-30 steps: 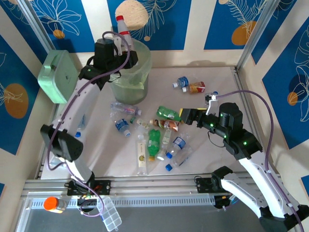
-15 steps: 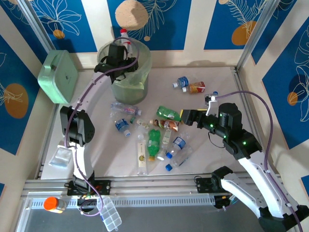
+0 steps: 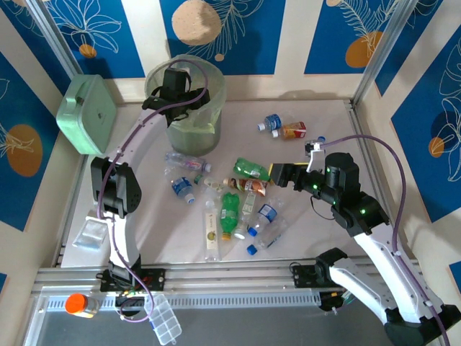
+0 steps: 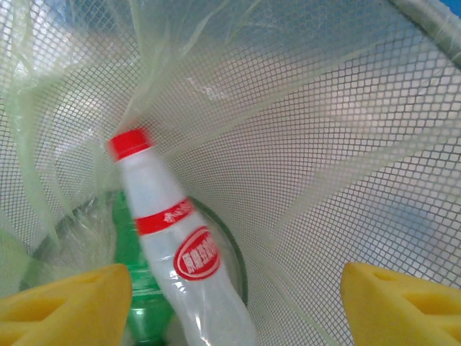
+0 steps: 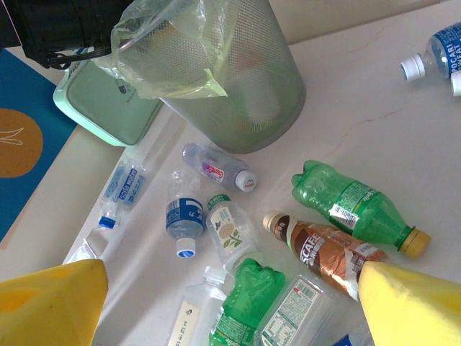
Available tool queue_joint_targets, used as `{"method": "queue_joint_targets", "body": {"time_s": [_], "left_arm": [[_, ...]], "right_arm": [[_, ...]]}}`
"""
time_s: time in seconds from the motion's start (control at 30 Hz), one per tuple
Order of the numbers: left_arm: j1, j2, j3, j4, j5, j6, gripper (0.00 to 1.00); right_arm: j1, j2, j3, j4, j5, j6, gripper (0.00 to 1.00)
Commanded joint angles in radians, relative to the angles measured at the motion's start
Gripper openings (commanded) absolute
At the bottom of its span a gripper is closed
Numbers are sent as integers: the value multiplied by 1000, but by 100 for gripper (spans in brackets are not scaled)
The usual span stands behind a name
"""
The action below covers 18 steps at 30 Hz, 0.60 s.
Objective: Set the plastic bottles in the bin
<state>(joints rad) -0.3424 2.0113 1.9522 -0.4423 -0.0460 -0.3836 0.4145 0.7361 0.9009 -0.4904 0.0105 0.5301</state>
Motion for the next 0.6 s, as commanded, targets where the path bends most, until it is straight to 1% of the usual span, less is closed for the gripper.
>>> {"method": "queue_joint_targets", "body": {"time_s": [0.0, 0.2, 0.4, 0.5, 0.57], "left_arm": [[8, -27, -22, -21, -19, 12, 77], [7, -95, -14, -41, -4, 37, 78], [8, -223, -20, -92, 9, 27, 78], [6, -310, -61, -110, 52, 4, 77], [3, -395, -140, -93, 73, -22, 77]], "right_arm": [[-5, -20, 34, -27, -8, -22, 90], [-6, -26, 59, -63, 11, -26, 90], [-6, -22, 78, -80, 23, -20, 90], [-6, -11, 91, -105, 58, 9, 88], [-6, -8, 95, -126, 85, 31, 87]]}}
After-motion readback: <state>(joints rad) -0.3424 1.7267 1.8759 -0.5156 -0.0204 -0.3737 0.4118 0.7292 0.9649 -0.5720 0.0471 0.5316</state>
